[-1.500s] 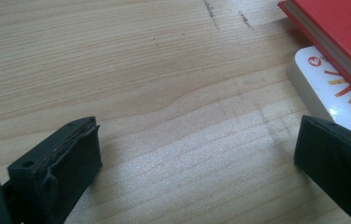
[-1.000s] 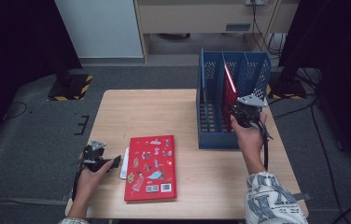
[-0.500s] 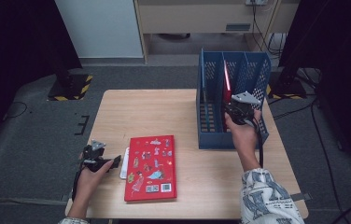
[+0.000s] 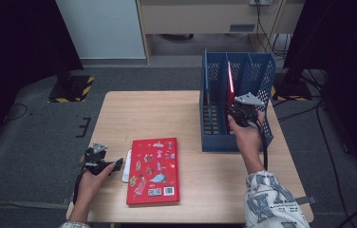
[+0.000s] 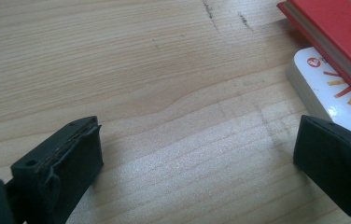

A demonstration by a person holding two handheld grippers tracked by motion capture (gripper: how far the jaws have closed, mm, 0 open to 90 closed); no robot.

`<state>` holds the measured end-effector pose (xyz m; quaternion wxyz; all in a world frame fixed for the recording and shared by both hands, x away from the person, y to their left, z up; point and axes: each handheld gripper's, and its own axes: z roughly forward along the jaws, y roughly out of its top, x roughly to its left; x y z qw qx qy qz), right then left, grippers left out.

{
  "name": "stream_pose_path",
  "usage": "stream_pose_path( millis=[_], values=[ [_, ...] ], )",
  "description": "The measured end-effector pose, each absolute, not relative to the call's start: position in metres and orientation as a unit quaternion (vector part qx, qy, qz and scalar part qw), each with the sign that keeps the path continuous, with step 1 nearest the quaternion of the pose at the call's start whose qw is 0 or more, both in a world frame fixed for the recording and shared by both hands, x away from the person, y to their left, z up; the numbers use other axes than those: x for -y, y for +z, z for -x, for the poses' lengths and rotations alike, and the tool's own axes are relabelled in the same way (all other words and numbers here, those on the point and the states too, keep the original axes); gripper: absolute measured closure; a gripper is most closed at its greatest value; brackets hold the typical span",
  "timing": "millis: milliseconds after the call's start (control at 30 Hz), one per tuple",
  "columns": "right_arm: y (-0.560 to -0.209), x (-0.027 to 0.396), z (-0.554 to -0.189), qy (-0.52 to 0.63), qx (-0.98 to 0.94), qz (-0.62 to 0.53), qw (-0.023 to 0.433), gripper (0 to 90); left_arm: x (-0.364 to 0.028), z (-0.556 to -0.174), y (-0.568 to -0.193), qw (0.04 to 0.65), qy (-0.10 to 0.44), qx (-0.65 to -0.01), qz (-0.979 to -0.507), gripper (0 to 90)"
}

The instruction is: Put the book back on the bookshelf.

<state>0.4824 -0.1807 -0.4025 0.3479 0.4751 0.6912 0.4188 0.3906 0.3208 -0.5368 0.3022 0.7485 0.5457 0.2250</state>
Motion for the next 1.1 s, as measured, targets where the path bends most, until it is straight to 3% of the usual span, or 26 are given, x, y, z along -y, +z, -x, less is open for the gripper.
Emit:
stream_pose_path(
  millis=[300, 700, 1100],
  values=[
    [-0.404, 0.181, -0.482, 0.422, -0.690, -0.478, 0.343, 64.4, -0.321, -0.391, -0.537, 0.302, 0.225, -0.545, -0.749, 0.2],
    [-0.403, 0.190, -0.470, 0.448, -0.683, -0.473, 0.330, 40.4, -0.321, -0.390, -0.537, 0.302, 0.225, -0.545, -0.749, 0.3],
    [-0.407, 0.197, -0.432, 0.490, -0.689, -0.435, 0.308, 26.1, -0.320, -0.391, -0.537, 0.302, 0.224, -0.546, -0.748, 0.0]
  ],
)
